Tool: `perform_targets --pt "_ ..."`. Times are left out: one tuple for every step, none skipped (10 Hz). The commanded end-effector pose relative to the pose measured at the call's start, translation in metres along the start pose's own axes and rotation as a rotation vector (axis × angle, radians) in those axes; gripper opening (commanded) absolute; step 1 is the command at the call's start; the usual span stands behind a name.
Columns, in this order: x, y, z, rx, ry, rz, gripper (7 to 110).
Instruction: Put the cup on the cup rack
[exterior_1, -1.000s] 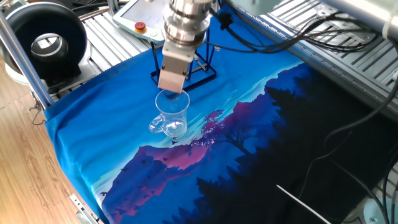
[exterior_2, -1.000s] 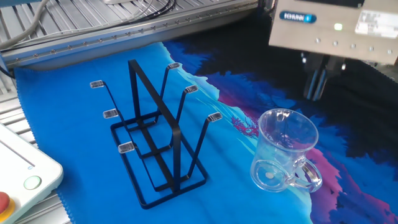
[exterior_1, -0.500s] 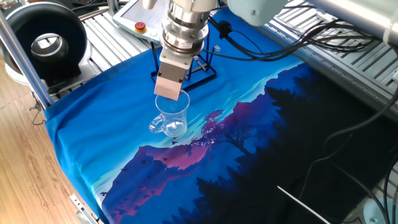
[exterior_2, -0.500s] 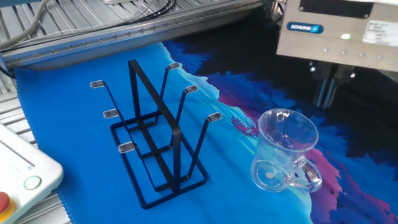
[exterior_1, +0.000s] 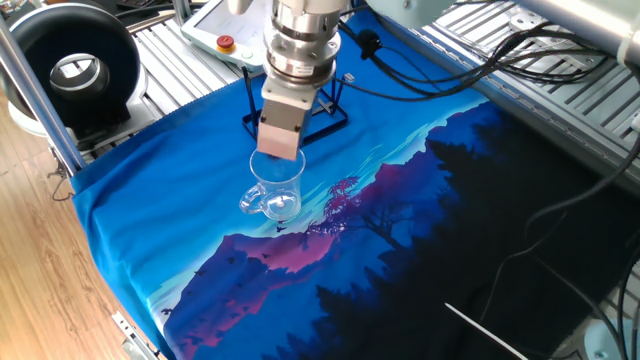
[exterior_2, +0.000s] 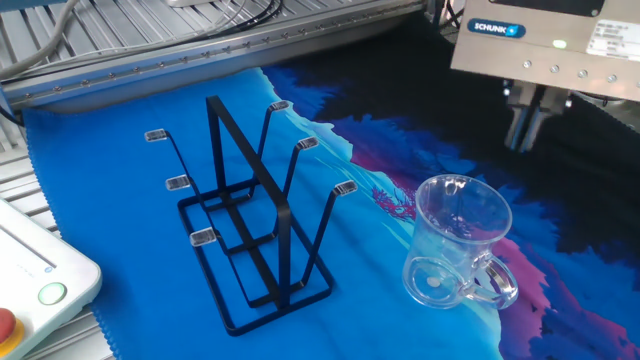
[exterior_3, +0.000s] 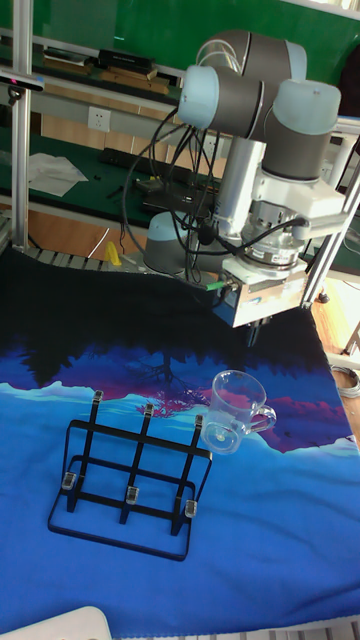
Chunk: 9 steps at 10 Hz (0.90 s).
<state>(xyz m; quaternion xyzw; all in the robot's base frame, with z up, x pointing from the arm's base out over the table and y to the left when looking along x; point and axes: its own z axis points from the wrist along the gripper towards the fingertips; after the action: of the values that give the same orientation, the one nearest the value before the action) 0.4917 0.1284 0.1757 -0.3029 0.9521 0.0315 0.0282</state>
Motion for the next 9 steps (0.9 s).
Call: perform_targets --pt "0.032 -0.004 -0.006 0.012 0.127 -0.018 7" --pt "0.044 0.000 -0.008 -0.005 0.172 -0.029 7" --pt "0.046 0.008 -0.009 -0.038 0.181 -0.047 7" --pt "0.041 0.022 -0.009 -0.094 0.160 -0.054 7" --pt "0.034 0.024 -0.008 -0.102 0.131 -0.067 7" --pt "0.030 0.026 -0.007 -0.108 0.113 -0.084 7" --pt "0.026 0.033 -0.008 -0.140 0.094 -0.100 7" --pt "0.024 0.036 -0.008 -0.151 0.085 -0.114 7" --pt "0.019 0.038 -0.008 -0.161 0.064 -0.144 7"
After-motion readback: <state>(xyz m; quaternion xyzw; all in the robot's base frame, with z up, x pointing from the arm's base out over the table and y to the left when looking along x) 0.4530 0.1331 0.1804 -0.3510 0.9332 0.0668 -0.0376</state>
